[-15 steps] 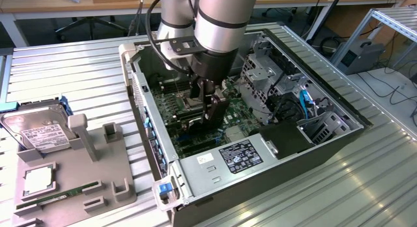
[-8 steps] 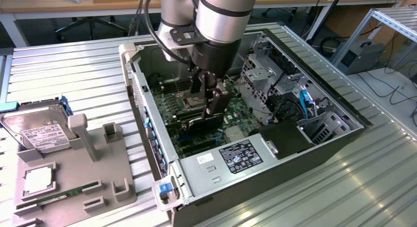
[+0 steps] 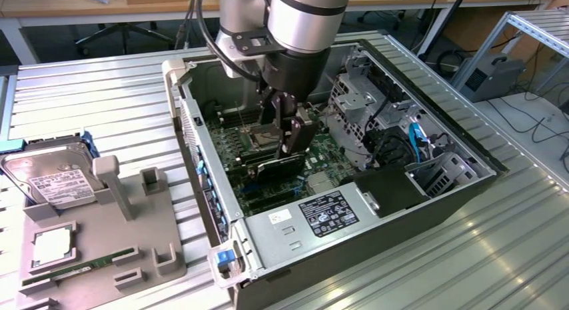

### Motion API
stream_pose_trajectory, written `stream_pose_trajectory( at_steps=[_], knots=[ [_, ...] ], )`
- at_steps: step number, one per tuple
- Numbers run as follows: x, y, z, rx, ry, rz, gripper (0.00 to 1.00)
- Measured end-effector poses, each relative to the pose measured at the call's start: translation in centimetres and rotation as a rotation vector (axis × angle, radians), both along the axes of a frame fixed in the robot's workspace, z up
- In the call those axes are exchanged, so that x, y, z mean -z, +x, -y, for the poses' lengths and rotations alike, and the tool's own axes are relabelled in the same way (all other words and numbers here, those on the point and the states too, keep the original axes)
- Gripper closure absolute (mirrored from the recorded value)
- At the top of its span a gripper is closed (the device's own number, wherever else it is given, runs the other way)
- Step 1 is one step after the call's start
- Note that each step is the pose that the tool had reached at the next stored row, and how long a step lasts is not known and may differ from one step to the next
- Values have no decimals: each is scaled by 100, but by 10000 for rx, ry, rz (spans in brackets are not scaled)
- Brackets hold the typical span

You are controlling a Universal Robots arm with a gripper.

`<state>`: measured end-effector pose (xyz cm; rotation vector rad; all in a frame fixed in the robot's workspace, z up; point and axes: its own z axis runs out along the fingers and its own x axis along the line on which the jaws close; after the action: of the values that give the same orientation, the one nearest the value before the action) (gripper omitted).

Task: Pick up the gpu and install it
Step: 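Press down on the gpu until it lock into place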

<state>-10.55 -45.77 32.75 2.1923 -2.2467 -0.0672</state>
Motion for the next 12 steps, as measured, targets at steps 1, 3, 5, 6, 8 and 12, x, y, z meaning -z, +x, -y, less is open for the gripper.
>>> stream_pose_trajectory(
  at_steps=[1,3,5,6,8,12],
  knots=[
    [-1,0,0,0,-2,-1,24],
    [-1,0,0,0,-2,-1,24],
    [-1,0,0,0,-2,-1,24],
    [-1,0,0,1,-2,-1,24],
    [-1,0,0,0,-2,-1,24],
    [-1,0,0,0,-2,-1,24]
  ],
)
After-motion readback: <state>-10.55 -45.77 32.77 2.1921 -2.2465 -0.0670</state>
